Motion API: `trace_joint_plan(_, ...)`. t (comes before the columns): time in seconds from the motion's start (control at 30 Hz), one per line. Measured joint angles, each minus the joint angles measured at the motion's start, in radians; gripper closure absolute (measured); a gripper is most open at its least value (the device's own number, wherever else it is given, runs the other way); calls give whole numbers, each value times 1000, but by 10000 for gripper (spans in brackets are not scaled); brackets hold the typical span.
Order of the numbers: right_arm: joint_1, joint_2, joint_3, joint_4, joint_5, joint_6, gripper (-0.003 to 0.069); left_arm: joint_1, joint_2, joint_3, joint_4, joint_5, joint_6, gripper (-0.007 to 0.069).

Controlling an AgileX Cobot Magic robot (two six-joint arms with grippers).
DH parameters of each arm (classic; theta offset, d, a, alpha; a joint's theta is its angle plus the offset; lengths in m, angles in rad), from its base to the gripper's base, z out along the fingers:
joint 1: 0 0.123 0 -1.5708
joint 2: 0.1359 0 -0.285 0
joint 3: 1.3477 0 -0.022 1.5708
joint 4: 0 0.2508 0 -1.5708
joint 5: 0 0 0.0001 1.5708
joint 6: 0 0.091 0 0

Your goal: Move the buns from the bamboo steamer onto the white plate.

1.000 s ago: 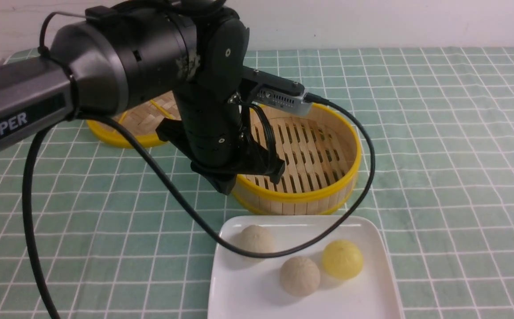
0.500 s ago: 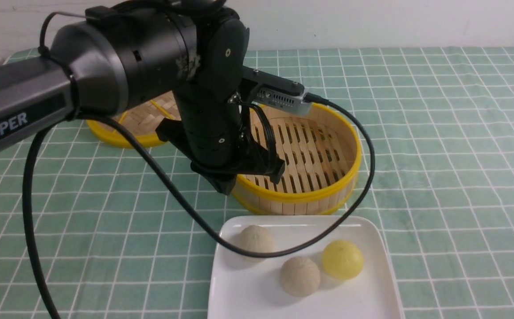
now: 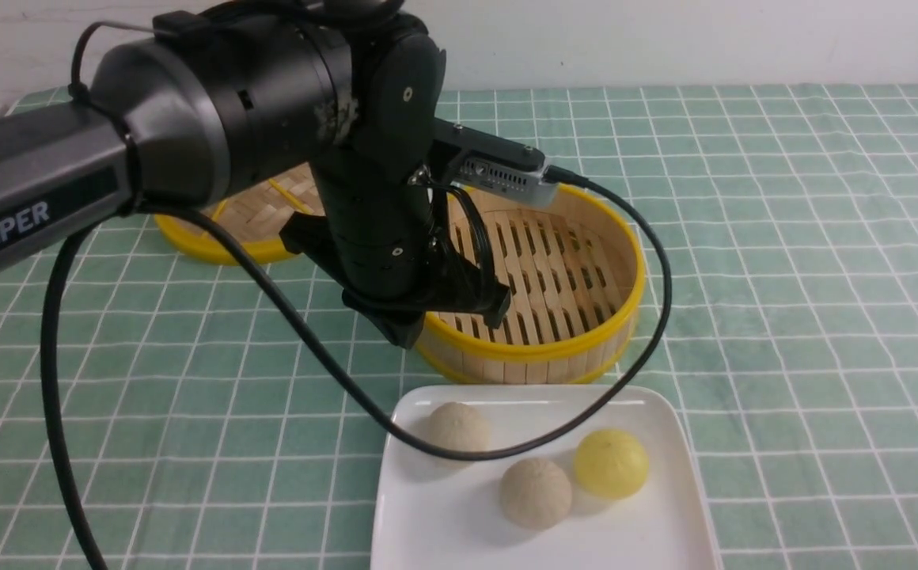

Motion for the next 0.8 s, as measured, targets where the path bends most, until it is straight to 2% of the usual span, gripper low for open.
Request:
trace_joint_plan(0.4,-152,-45,81,-12,16,0,639,0,-138,1,0,-5,-4,602)
trace_joint_plan(0.57,-169,-45,81,-15,17,0,631,0,-254,1,13,0,-4,602)
trace_joint_plan(0.8,-169,-45,81,-15,17,0,620,0,-480,1,125,96,-4,602)
